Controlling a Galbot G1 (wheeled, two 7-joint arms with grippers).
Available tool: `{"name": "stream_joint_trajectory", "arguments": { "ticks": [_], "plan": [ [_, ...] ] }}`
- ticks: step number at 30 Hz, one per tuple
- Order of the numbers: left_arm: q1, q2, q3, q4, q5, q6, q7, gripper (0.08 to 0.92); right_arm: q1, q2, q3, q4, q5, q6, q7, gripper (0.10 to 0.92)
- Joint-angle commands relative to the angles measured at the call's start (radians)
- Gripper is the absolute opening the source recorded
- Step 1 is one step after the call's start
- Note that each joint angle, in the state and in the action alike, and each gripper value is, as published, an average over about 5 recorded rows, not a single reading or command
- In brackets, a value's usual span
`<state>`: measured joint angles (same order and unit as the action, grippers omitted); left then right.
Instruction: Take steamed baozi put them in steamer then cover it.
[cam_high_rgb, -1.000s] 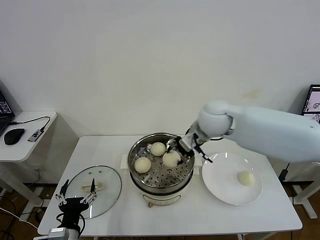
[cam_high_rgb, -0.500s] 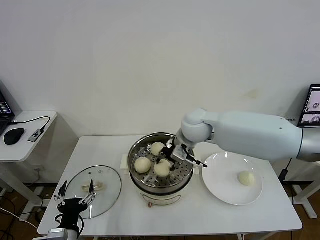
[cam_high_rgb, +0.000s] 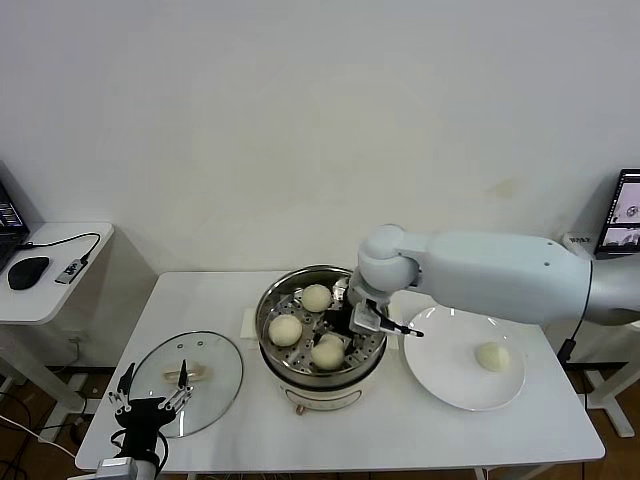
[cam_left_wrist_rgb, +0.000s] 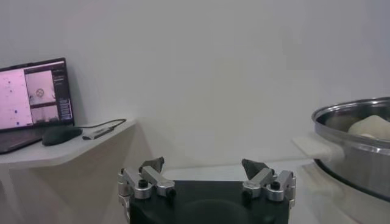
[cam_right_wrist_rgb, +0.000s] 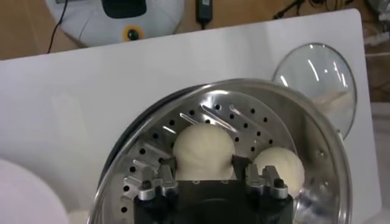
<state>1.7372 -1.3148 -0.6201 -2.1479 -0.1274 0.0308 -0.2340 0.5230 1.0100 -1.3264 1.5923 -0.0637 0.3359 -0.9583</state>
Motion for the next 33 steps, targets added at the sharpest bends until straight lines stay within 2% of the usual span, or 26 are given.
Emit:
{"name": "stream_joint_trajectory", "arguments": {
  "ticks": [1, 6, 14, 18, 21, 24, 33],
  "plan": [
    [-0.001, 0.001, 0.001, 0.0, 0.0, 0.0, 0.001, 0.823, 0.02, -0.008, 0.016, -0.009, 0.003, 0.02, 0.011, 0.747],
    [-0.005, 0.008, 0.0, -0.003, -0.001, 0.0, 0.002, 0.823, 0.063, -0.079, 0.061, 0.008, 0.053, -0.128, -0.01, 0.818],
    [-0.012, 0.022, 0.002, -0.004, -0.003, -0.003, 0.005, 0.823, 0.1, -0.277, 0.093, 0.083, 0.213, -0.617, 0.031, 0.823],
    [-0.017, 0.029, 0.01, 0.001, -0.003, -0.007, 0.006, 0.823, 0.08, -0.397, 0.119, 0.118, 0.301, -0.743, 0.041, 0.823],
    [-0.021, 0.033, 0.018, 0.003, -0.003, -0.008, 0.006, 0.823, 0.045, -0.475, 0.159, 0.127, 0.304, -0.77, 0.032, 0.823],
    [-0.023, 0.036, 0.024, 0.004, -0.002, -0.01, 0.006, 0.823, -0.001, -0.533, 0.189, 0.121, 0.246, -0.754, 0.006, 0.823],
    [-0.017, 0.037, 0.03, 0.001, 0.001, -0.015, 0.006, 0.823, -0.213, -0.615, 0.313, 0.003, 0.01, -0.591, -0.098, 0.823]
  ]
}}
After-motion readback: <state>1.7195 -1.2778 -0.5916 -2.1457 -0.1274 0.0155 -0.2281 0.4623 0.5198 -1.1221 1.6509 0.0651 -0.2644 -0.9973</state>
